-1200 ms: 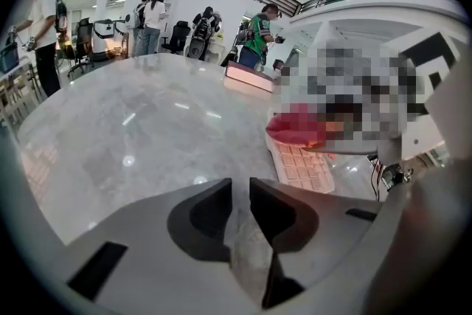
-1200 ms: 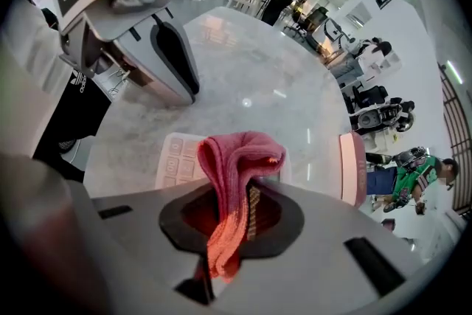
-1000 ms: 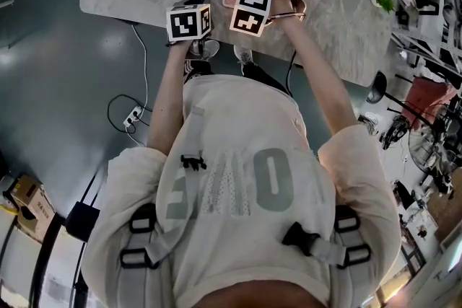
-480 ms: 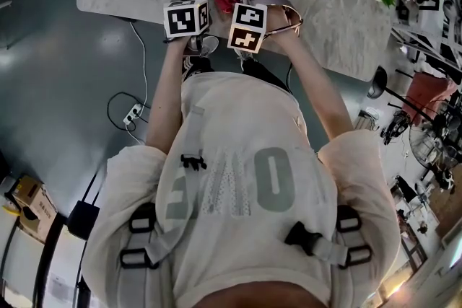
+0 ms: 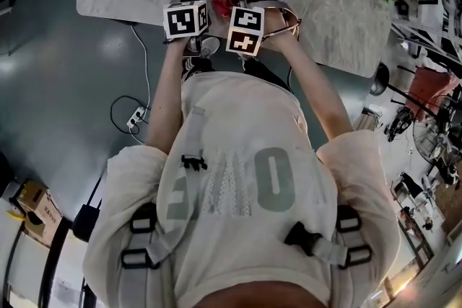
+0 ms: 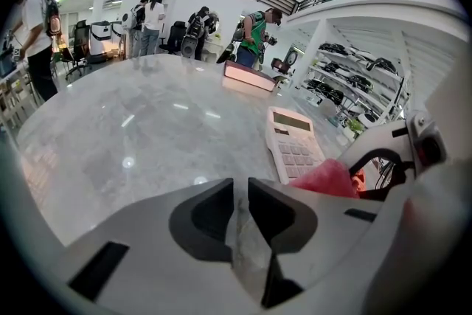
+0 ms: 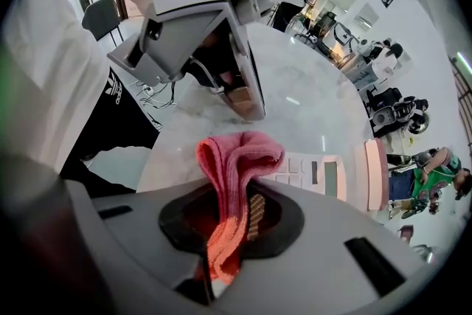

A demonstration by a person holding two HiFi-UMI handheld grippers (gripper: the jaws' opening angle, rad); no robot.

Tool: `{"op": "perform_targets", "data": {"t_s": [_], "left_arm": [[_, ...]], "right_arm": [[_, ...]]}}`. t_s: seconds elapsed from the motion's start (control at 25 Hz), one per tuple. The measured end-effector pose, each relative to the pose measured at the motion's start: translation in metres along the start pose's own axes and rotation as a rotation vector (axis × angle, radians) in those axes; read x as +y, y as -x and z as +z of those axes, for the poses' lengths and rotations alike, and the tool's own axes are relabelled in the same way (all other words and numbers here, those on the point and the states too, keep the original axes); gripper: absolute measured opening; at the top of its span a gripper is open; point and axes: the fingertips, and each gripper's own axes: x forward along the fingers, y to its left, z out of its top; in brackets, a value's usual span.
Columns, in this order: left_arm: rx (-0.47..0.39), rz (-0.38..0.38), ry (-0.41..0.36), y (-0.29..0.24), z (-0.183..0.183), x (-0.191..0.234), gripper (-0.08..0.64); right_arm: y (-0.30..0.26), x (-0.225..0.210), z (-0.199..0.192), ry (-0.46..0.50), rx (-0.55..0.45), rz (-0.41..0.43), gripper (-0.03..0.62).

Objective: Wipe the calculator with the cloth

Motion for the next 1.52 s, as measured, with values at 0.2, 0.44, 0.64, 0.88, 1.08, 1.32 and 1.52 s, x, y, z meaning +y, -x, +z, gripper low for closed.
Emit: {"op": "perform_targets", "data": {"t_s": [0.2,0.44,0.64,0.88,1.08,1.32,1.52], "left_arm": [[0.053,-0.037,0.088,-0.002,0.002,0.005,0.069],[-0.137,-0.094,0.028,0.023,0.089,-0.007,0.069],[-0.397,-0.090,-0.133,0.063,0.196,-0.046,0.051],[-0.658,-0.072,-0.322,0.130,0.255,-0.117,0.034],[-0.813,-0.021,-0.434,0.179,0.276,-0.153,0.021],[-0.864,0.003,-0.561,0.196,0.253,-0.182,0.020],[-0.847,0.017,-0.493,0.184,0.234,-0.173,0.020]], "right_arm": [[0.005,-0.012,-0.001,0.005,0.002,-0.031,0.055],[0.049,-0.085,-0.012,-0.060,-0.013,-0.216,0.055],[0.107,-0.153,-0.031,-0.153,-0.061,-0.406,0.055],[0.193,-0.182,-0.061,-0.345,-0.220,-0.626,0.055],[0.265,-0.184,-0.079,-0.576,-0.430,-0.799,0.055],[0.291,-0.151,-0.102,-0.855,-0.645,-0.867,0.057],[0.286,-0.126,-0.120,-1.070,-0.802,-0.859,0.057]]}}
